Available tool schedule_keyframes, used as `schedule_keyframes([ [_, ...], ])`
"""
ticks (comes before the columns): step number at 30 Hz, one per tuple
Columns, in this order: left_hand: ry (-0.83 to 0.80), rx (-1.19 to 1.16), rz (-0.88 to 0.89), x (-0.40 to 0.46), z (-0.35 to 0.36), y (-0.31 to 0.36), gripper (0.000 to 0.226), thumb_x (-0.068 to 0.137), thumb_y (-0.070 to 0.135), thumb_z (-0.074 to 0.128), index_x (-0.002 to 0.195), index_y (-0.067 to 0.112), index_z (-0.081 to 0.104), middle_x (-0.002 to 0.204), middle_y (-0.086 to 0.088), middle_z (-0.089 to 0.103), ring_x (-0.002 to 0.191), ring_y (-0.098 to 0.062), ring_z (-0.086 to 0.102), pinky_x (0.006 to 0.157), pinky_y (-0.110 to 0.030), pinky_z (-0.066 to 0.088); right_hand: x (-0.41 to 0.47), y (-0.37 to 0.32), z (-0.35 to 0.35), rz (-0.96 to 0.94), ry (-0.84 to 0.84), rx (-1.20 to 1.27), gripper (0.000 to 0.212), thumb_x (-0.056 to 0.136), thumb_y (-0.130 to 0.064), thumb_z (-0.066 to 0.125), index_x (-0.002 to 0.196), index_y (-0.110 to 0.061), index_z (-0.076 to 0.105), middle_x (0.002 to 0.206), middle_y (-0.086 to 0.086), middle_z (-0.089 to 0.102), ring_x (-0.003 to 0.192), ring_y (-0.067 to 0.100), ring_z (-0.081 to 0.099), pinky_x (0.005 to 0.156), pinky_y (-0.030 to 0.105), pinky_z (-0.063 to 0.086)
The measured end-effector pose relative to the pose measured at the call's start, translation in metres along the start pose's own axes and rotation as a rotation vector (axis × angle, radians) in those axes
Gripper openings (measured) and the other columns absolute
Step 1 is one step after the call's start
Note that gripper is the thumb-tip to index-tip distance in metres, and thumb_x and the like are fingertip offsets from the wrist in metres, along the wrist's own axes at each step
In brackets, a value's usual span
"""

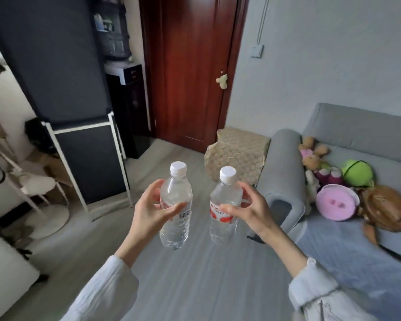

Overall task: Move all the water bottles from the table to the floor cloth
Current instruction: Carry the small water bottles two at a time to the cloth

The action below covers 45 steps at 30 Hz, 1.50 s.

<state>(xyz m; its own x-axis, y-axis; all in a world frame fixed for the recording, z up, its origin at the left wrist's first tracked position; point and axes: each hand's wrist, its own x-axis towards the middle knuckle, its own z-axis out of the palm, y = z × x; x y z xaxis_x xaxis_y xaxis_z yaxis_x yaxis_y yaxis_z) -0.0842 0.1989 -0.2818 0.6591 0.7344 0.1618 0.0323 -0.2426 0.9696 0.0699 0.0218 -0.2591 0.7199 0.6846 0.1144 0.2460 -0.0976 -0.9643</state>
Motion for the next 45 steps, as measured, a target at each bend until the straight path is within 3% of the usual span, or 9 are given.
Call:
schedule_keyframes([
  [6, -0.093, -0.014, 0.022, 0.132, 0.062, 0.003, 0.063, 0.044, 0.051, 0.076, 0.103, 0.045, 0.052, 0.1, -0.004, 0.062, 0.086, -0.025, 0.062, 0.071, -0.04, 0.056, 0.115, 0.014, -0.051, 0.031, 0.094, -0.041, 0.04, 0.052, -0.03, 0.078, 0.087, -0.04, 0.06, 0.085, -0.02, 0.069, 0.086, -0.002, 0.062, 0.073, 0.014, 0.051],
  [10, -0.129, 0.009, -0.006, 0.204, 0.098, -0.014, 0.08, 0.043, 0.055, 0.075, 0.115, 0.03, 0.052, 0.1, -0.006, 0.063, 0.083, -0.024, 0.063, 0.076, -0.044, 0.055, 0.184, 0.041, -0.074, 0.077, 0.137, -0.031, 0.047, 0.052, -0.031, 0.079, 0.094, -0.035, 0.059, 0.097, -0.01, 0.067, 0.095, 0.004, 0.062, 0.082, 0.025, 0.051],
  [14, -0.157, 0.053, -0.041, 0.281, 0.135, -0.033, 0.08, 0.04, 0.058, 0.073, 0.111, 0.028, 0.054, 0.094, -0.004, 0.064, 0.072, -0.006, 0.06, 0.068, -0.035, 0.057, 0.261, 0.074, -0.094, 0.117, 0.131, -0.043, 0.051, 0.055, -0.028, 0.08, 0.101, -0.027, 0.058, 0.103, -0.002, 0.067, 0.099, 0.01, 0.061, 0.083, 0.027, 0.05],
  [22, -0.166, 0.081, -0.046, 0.463, 0.208, -0.05, 0.079, 0.044, 0.053, 0.078, 0.113, 0.025, 0.053, 0.096, -0.002, 0.063, 0.081, -0.018, 0.063, 0.07, -0.04, 0.057, 0.454, 0.119, -0.145, 0.126, 0.125, -0.068, 0.062, 0.059, -0.021, 0.083, 0.113, -0.018, 0.053, 0.108, 0.001, 0.064, 0.104, 0.016, 0.059, 0.089, 0.034, 0.049],
  [27, -0.161, 0.078, -0.015, 0.569, 0.243, -0.055, 0.055, 0.055, 0.036, 0.085, 0.102, 0.033, 0.055, 0.088, 0.002, 0.064, 0.08, -0.022, 0.063, 0.058, -0.033, 0.057, 0.559, 0.131, -0.175, 0.128, 0.133, -0.084, 0.061, 0.061, -0.02, 0.083, 0.114, -0.019, 0.053, 0.109, -0.001, 0.063, 0.103, 0.013, 0.059, 0.088, 0.031, 0.049],
  [32, -0.164, 0.086, -0.041, 0.668, 0.287, -0.077, 0.064, 0.049, 0.045, 0.081, 0.105, 0.029, 0.054, 0.088, 0.002, 0.065, 0.079, -0.023, 0.064, 0.055, -0.031, 0.057, 0.656, 0.159, -0.201, 0.15, 0.142, -0.103, 0.062, 0.06, -0.023, 0.083, 0.114, -0.018, 0.053, 0.111, -0.001, 0.061, 0.104, 0.013, 0.058, 0.09, 0.033, 0.049],
  [37, -0.244, 0.108, -0.075, 0.776, 0.339, -0.115, 0.068, 0.044, 0.054, 0.079, 0.103, 0.034, 0.054, 0.093, 0.005, 0.065, 0.081, -0.013, 0.064, 0.066, -0.043, 0.058, 0.758, 0.204, -0.223, 0.166, 0.133, -0.172, 0.067, 0.058, -0.034, 0.082, 0.115, -0.02, 0.05, 0.114, -0.001, 0.058, 0.105, 0.015, 0.057, 0.088, 0.033, 0.049],
  [41, -0.336, 0.129, -0.092, 0.867, 0.378, -0.129, 0.07, 0.044, 0.055, 0.08, 0.107, 0.034, 0.055, 0.094, 0.009, 0.066, 0.078, -0.001, 0.064, 0.065, -0.027, 0.056, 0.843, 0.228, -0.242, 0.205, 0.125, -0.216, 0.063, 0.058, -0.036, 0.082, 0.109, -0.022, 0.05, 0.107, -0.006, 0.059, 0.099, 0.013, 0.058, 0.083, 0.028, 0.051],
  [45, -0.417, 0.152, -0.098, 0.95, 0.423, -0.128, 0.071, 0.045, 0.053, 0.081, 0.108, 0.031, 0.056, 0.09, 0.009, 0.068, 0.076, -0.01, 0.067, 0.066, -0.03, 0.057, 0.911, 0.247, -0.266, 0.212, 0.174, -0.224, 0.072, 0.049, -0.052, 0.08, 0.11, -0.029, 0.049, 0.111, -0.011, 0.056, 0.1, 0.006, 0.056, 0.081, 0.025, 0.051],
])
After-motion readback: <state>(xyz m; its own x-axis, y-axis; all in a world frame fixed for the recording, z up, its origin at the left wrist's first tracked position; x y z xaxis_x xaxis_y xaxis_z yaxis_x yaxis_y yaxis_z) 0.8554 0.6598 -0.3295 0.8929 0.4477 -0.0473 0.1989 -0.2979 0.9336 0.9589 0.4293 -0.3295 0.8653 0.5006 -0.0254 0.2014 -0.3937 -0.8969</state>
